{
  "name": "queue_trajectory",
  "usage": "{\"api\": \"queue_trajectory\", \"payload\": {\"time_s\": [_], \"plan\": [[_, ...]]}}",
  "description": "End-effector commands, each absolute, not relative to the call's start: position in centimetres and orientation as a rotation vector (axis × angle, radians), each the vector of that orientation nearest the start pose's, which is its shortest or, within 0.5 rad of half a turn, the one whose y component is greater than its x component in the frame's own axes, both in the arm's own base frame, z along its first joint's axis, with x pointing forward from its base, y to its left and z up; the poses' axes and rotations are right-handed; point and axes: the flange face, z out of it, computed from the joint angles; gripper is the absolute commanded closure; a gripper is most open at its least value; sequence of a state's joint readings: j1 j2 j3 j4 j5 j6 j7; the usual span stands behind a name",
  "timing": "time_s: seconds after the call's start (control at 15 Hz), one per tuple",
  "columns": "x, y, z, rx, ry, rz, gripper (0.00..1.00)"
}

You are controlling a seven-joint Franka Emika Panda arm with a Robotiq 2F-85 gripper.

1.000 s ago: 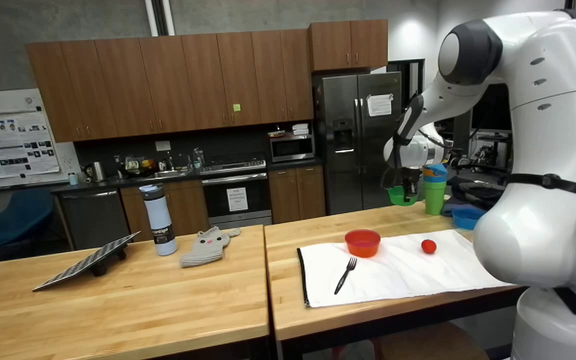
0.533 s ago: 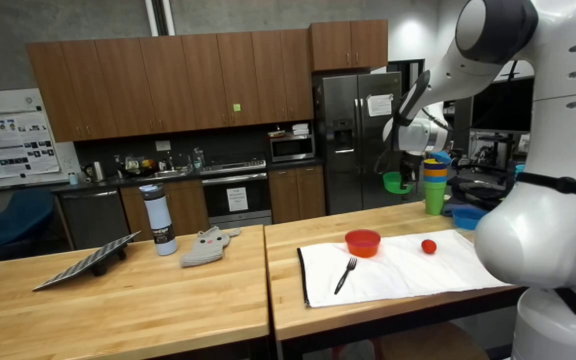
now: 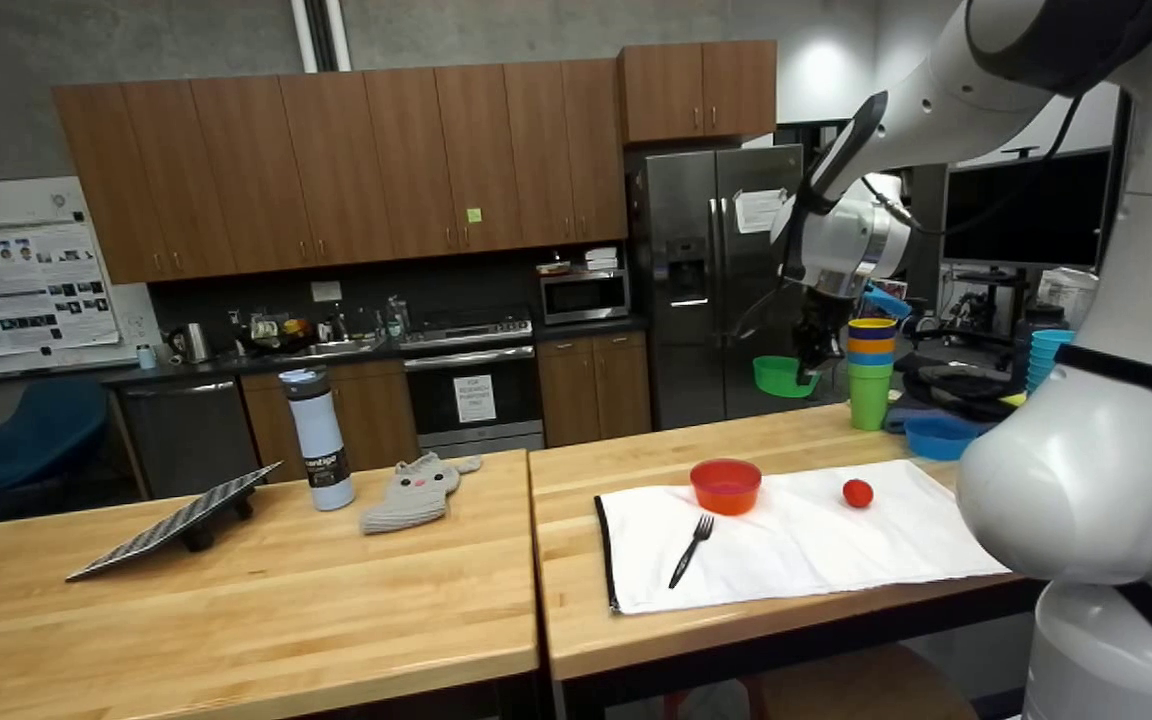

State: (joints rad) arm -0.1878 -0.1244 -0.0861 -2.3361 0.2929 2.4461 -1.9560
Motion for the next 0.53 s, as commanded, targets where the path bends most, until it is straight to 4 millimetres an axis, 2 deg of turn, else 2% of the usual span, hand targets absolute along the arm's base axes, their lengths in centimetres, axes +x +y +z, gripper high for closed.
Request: {"api": "queue_trajectory", "payload": {"time_s": [0.0, 0.47], "plan": [[46.6, -12.7, 41.7, -2.210, -2.304, -0.422, 0.99], [45.1, -8.1, 39.4, -1.959, -2.510, -0.284, 0.99]]}}
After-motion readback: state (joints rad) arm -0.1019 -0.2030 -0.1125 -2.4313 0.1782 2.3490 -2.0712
